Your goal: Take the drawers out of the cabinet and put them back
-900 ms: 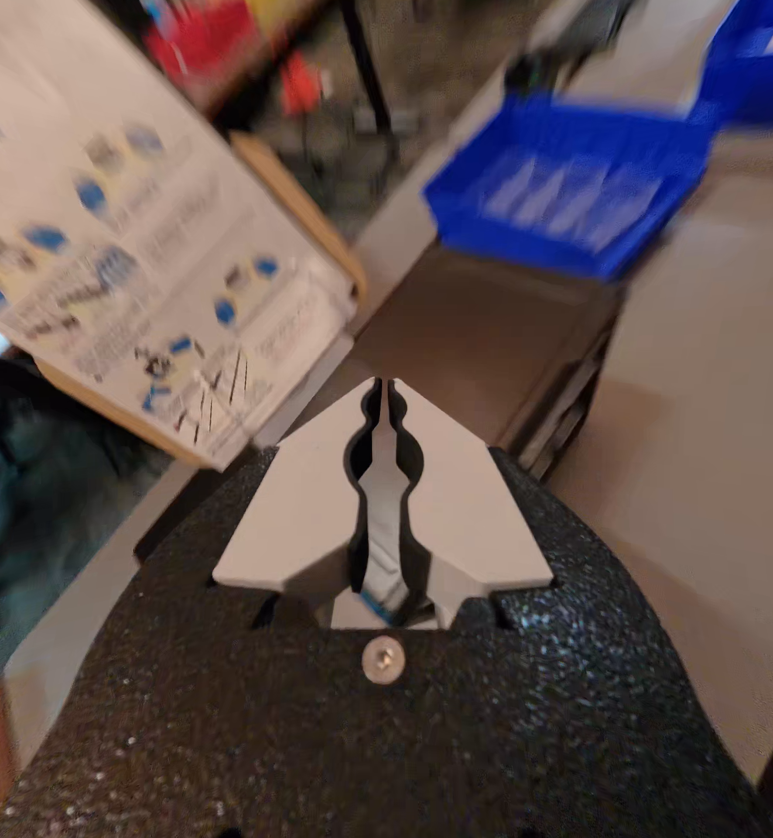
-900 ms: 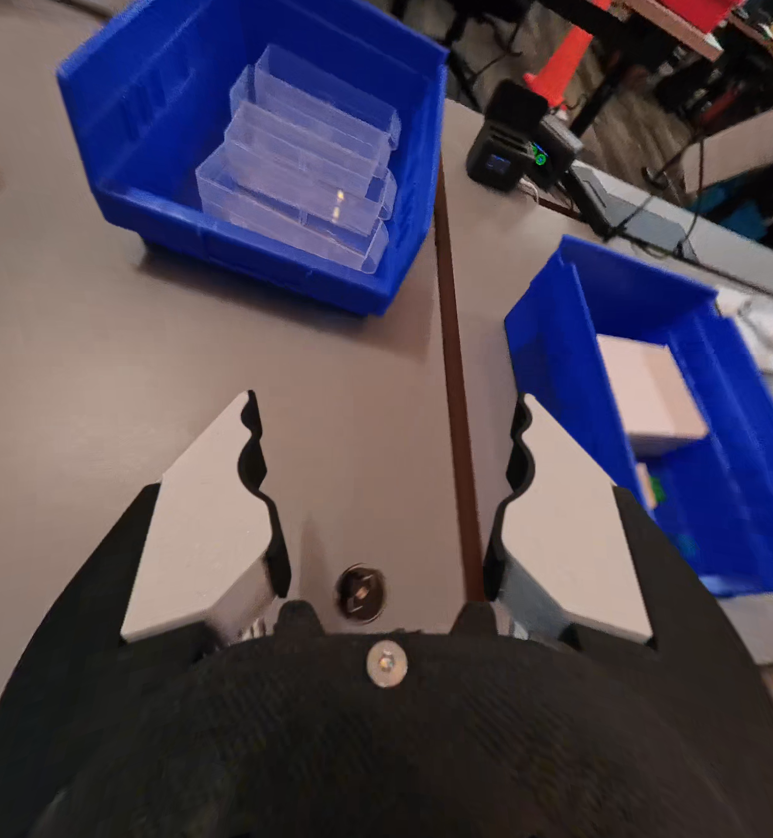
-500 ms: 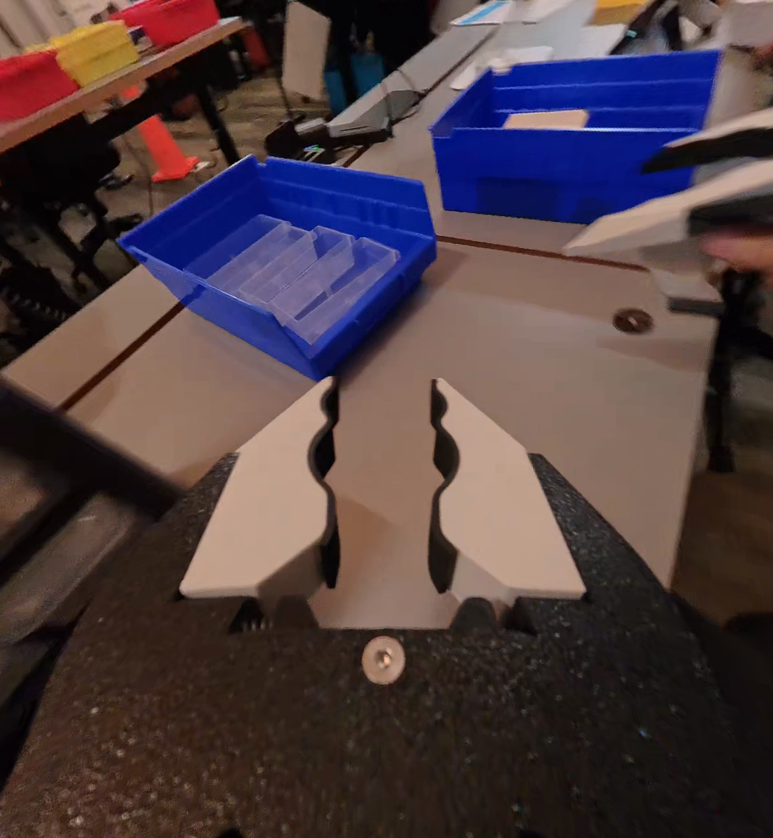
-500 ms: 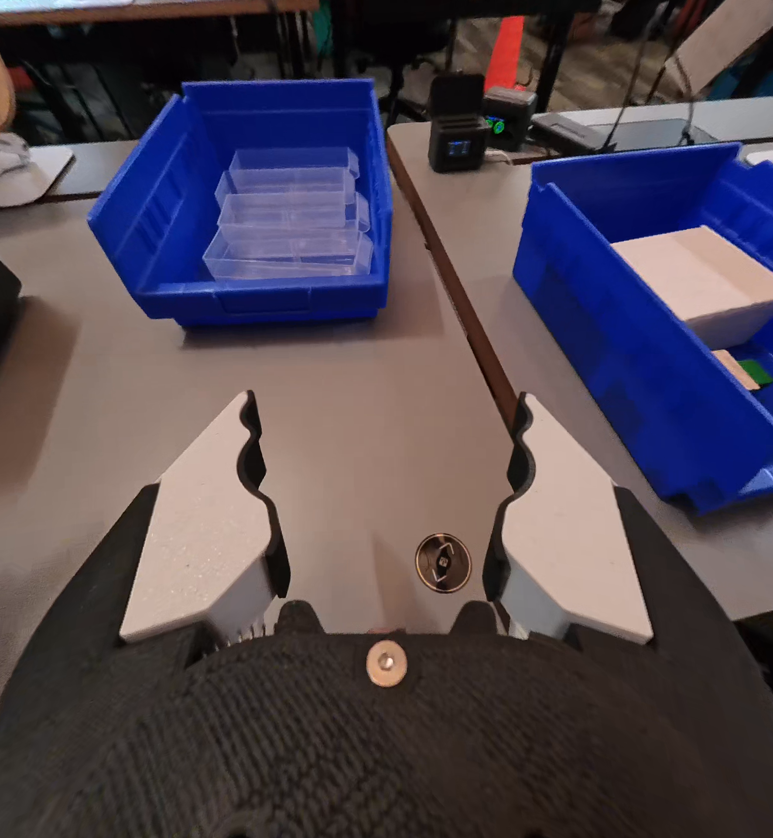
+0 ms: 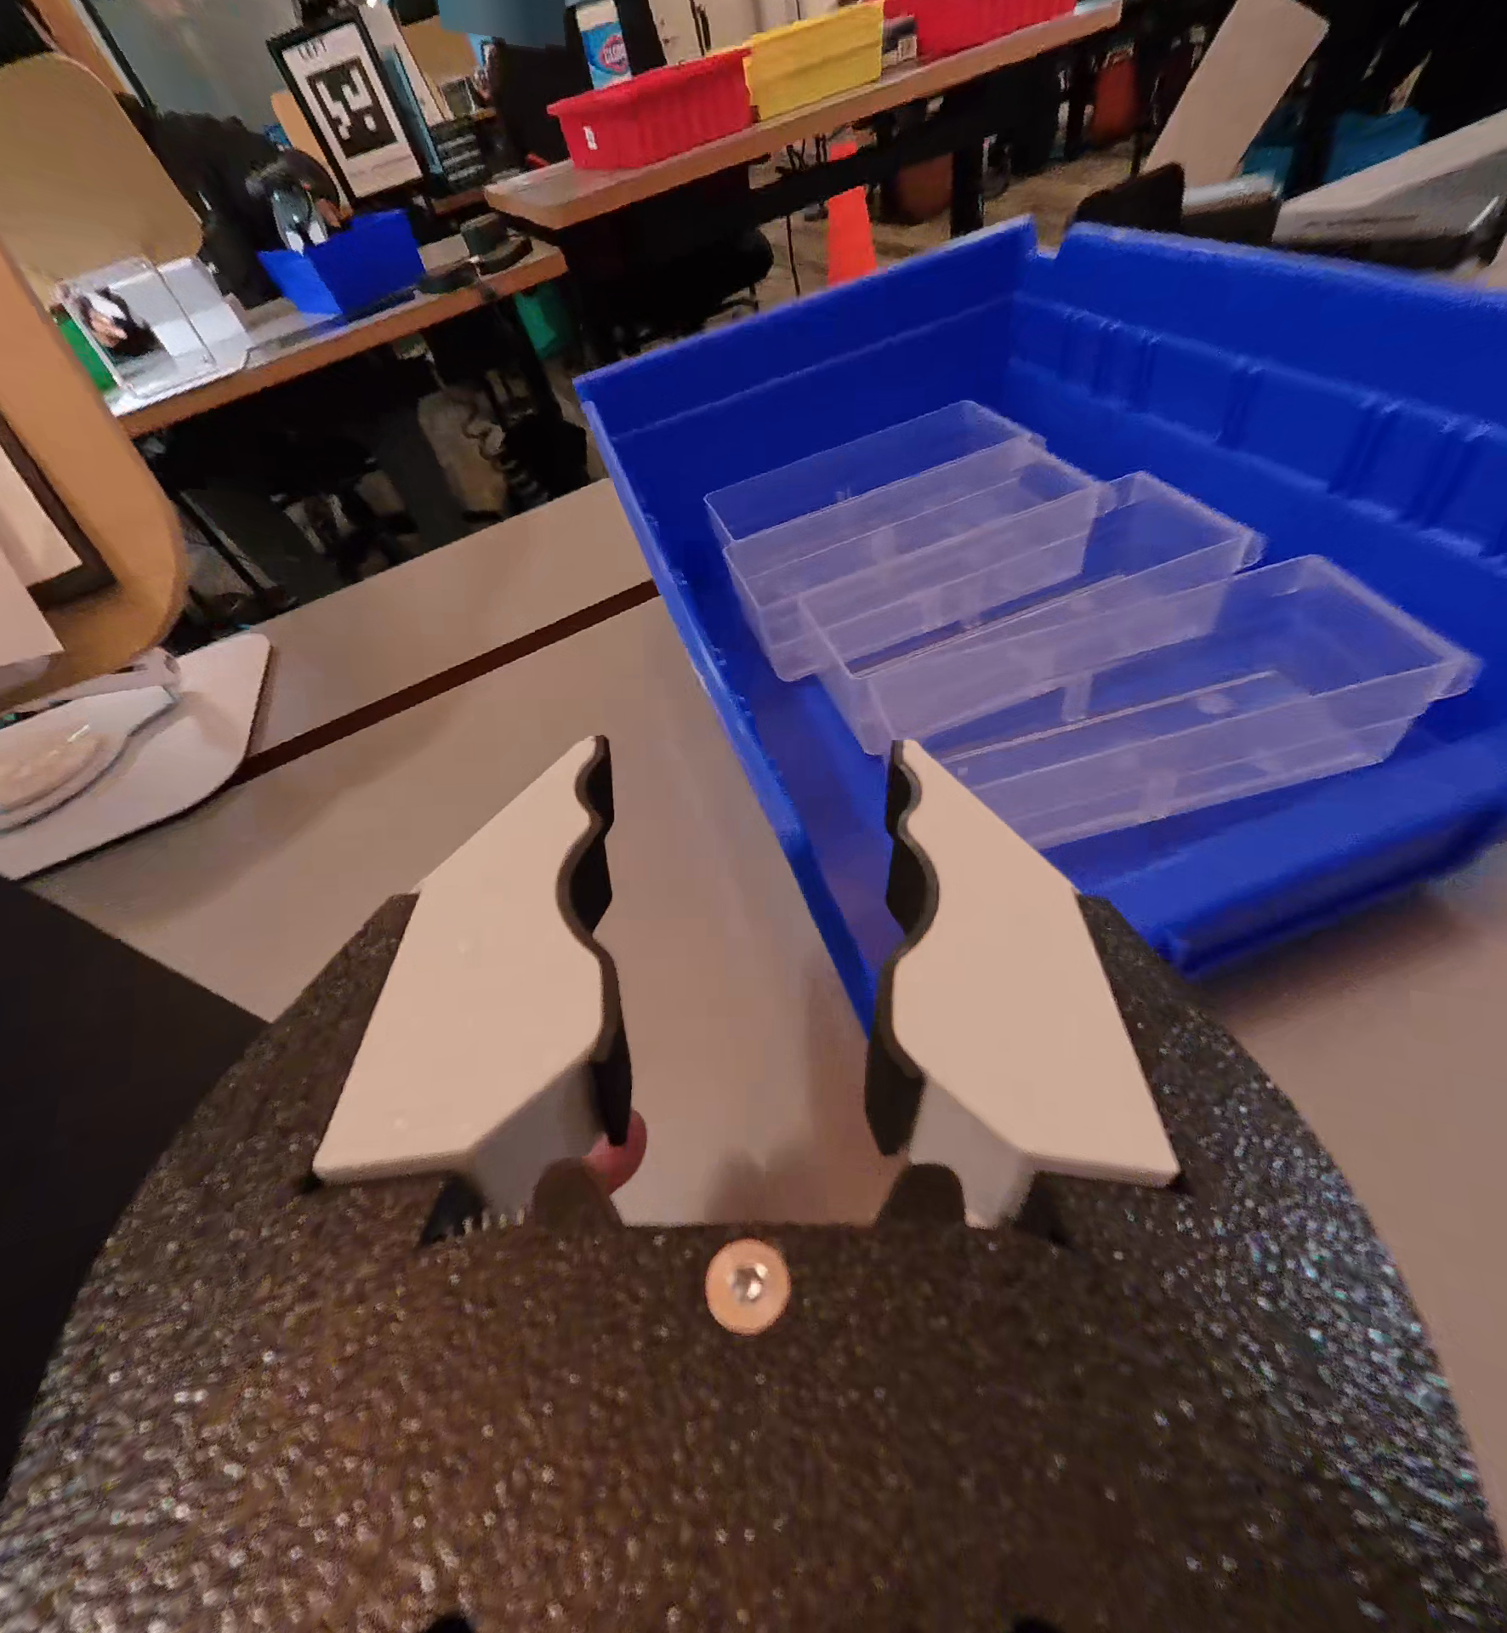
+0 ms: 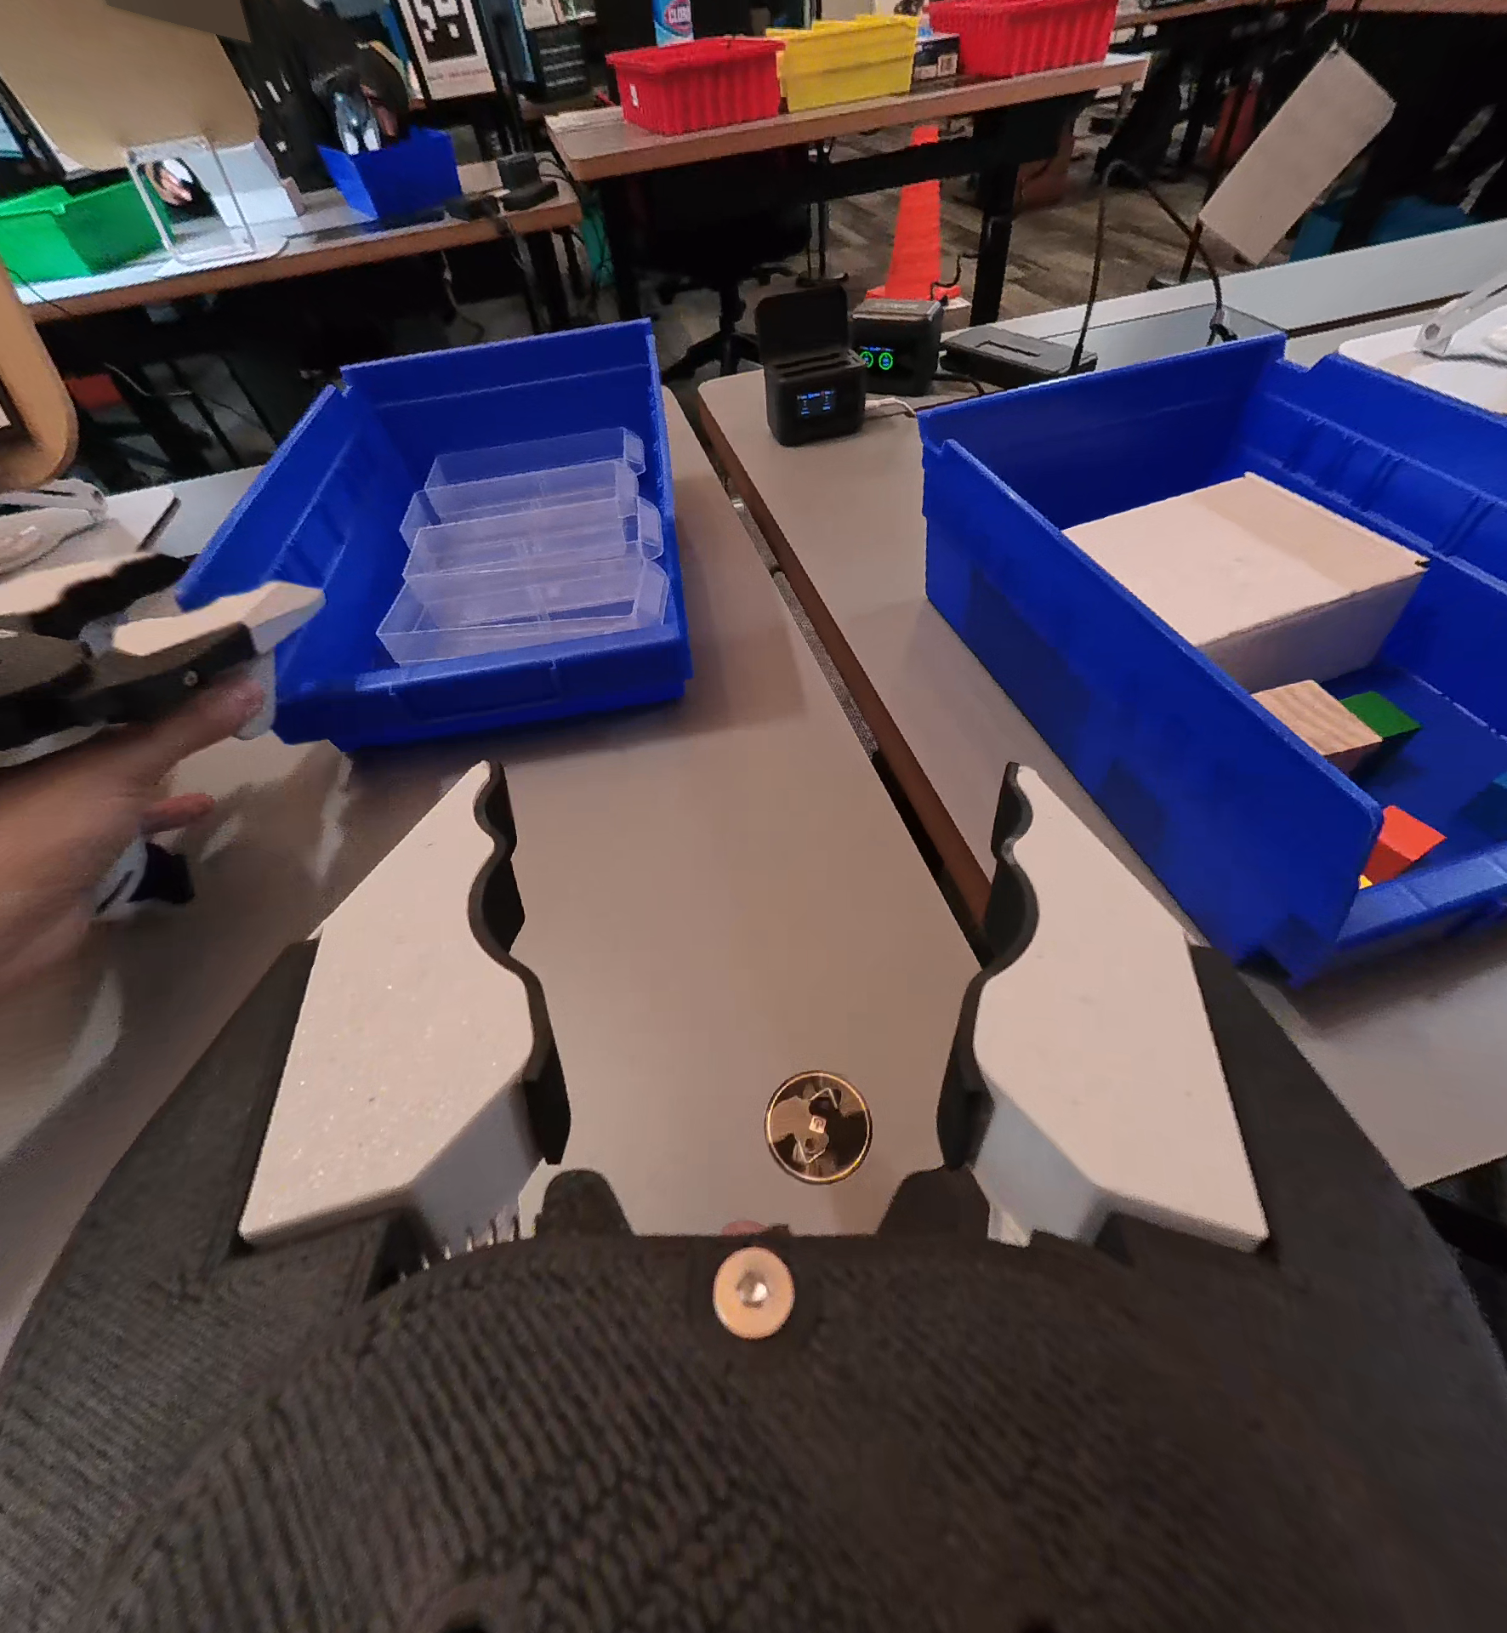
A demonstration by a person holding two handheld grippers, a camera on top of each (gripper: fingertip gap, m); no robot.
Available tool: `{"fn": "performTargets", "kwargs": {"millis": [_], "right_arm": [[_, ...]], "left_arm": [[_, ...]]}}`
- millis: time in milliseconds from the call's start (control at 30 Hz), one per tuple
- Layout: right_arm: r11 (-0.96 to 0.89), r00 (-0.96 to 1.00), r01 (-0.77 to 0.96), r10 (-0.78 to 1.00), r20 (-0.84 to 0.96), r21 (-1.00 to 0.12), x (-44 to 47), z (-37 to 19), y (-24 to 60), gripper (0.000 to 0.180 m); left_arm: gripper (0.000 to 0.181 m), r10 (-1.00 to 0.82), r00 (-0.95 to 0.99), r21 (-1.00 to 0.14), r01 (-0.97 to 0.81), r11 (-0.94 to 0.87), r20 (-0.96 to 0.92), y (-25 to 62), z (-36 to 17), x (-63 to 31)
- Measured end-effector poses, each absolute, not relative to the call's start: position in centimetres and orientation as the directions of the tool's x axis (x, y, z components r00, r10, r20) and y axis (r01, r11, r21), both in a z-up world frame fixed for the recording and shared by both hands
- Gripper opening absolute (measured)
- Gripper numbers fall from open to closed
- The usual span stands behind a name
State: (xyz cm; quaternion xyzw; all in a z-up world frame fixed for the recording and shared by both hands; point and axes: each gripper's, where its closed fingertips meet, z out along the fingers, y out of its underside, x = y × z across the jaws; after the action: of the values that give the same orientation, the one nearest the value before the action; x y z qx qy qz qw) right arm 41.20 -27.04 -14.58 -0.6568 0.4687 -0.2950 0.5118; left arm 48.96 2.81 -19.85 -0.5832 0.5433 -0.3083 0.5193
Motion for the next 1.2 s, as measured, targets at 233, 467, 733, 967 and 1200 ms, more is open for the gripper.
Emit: {"fn": "performTargets", "kwargs": {"millis": [233, 467, 733, 967, 1200], "right_arm": [[0.007, 0.385, -0.313, -0.913, -0.133, -0.950, 41.3, -14.0, -26.9, 0.104], [-0.038, 0.397, -0.273, -0.915, -0.076, -0.961, 40.7, -12.6, -25.7, 0.103], [-0.161, 0.463, -0.162, -0.884, 0.069, -0.974, 37.8, -8.7, -22.9, 0.105], [-0.169, 0.563, -0.022, -0.816, 0.128, -0.985, 32.9, -3.7, -18.9, 0.105], [-0.080, 0.866, 0.073, -0.489, 0.104, -0.994, 19.7, 0.2, -6.1, 0.101]], "left_arm": [[0.009, -0.978, 0.196, -0.968, -0.250, 0.015, -0.066, 2.8, -20.3, 49.4], [0.006, -0.976, 0.179, -0.956, -0.284, 0.069, -0.124, 1.5, -20.3, 45.0], [0.003, -0.994, -0.019, -0.960, -0.260, 0.107, -0.105, -0.8, -20.3, 33.5], [0.003, -0.971, -0.182, -0.948, -0.246, 0.199, -0.157, 0.8, -20.2, 19.1], [0.003, -0.974, -0.160, -0.932, -0.299, 0.205, -0.162, 6.2, -20.2, 7.4]]}}
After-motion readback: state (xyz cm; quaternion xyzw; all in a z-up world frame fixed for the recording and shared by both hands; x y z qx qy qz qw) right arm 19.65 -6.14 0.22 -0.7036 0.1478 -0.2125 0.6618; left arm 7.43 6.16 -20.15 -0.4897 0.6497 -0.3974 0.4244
